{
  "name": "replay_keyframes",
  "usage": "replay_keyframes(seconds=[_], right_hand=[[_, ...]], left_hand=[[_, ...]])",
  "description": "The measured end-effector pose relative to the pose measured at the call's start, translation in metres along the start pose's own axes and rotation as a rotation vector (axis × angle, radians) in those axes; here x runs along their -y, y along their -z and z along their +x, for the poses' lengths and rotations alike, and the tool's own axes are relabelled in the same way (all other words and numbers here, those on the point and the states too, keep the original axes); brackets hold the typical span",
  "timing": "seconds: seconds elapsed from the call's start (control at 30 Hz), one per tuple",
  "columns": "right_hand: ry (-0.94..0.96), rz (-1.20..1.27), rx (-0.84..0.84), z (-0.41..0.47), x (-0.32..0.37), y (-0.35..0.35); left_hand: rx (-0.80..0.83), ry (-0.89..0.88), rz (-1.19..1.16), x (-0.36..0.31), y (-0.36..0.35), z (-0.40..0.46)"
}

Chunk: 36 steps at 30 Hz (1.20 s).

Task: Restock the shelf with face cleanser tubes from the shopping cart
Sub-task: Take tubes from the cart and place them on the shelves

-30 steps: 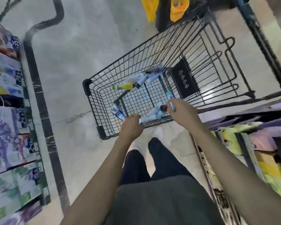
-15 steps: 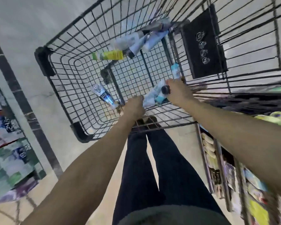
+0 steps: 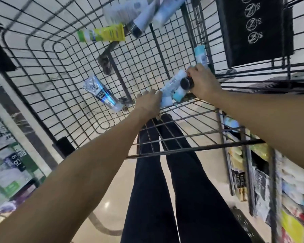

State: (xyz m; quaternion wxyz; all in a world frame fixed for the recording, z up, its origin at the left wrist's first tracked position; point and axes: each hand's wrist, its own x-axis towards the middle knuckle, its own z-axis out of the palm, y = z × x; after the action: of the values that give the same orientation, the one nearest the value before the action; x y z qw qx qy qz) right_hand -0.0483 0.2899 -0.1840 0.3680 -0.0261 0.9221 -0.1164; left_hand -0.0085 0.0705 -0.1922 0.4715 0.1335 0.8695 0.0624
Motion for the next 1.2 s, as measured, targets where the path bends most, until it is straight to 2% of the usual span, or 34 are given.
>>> replay_keyframes(seconds=[0.1,0.17,0.33,0.43,0.53,0.7,0.83,0.93,1.1,1.2], right_hand=[[0.014,0.016,-0.041,0.000,-0.001,0.006],[-0.014,0.146,-0.044,-0.002,0.005,0.015],[-0.319,0.962,0.091,-0.015,0.035,0.047],[-0.367,1.464,0.155,-0.030,0.052,0.061],[-0.406,1.722,0.186,-0.049,0.065,0.074],[-0.369,1.890,0.251,-0.088,0.080,0.105],[-0.287,1.911,0.304,-0.125,0.088,0.129],[-0.230,1.837,0.302,-0.157,0.098,0.153],[-0.155,1.763,0.111,-0.212,0.106,0.189],[-0.039,1.771,0.094,-0.246,0.108,0.211]], left_hand=[[-0.033,-0.009,-0.059,0.006,0.004,-0.001],[-0.069,-0.008,-0.121,0.009,0.005,-0.003],[-0.209,0.038,-0.209,0.018,0.020,-0.021],[-0.327,0.102,-0.220,0.019,0.043,-0.041],[-0.415,0.074,-0.535,0.017,0.069,-0.069],[-0.482,0.121,-1.138,0.009,0.108,-0.125],[-0.497,0.015,-1.511,-0.001,0.139,-0.179],[-0.447,-0.067,-1.590,-0.008,0.155,-0.217],[-0.327,-0.192,-1.705,-0.024,0.176,-0.276],[-0.252,-0.270,-1.728,-0.036,0.187,-0.308]])
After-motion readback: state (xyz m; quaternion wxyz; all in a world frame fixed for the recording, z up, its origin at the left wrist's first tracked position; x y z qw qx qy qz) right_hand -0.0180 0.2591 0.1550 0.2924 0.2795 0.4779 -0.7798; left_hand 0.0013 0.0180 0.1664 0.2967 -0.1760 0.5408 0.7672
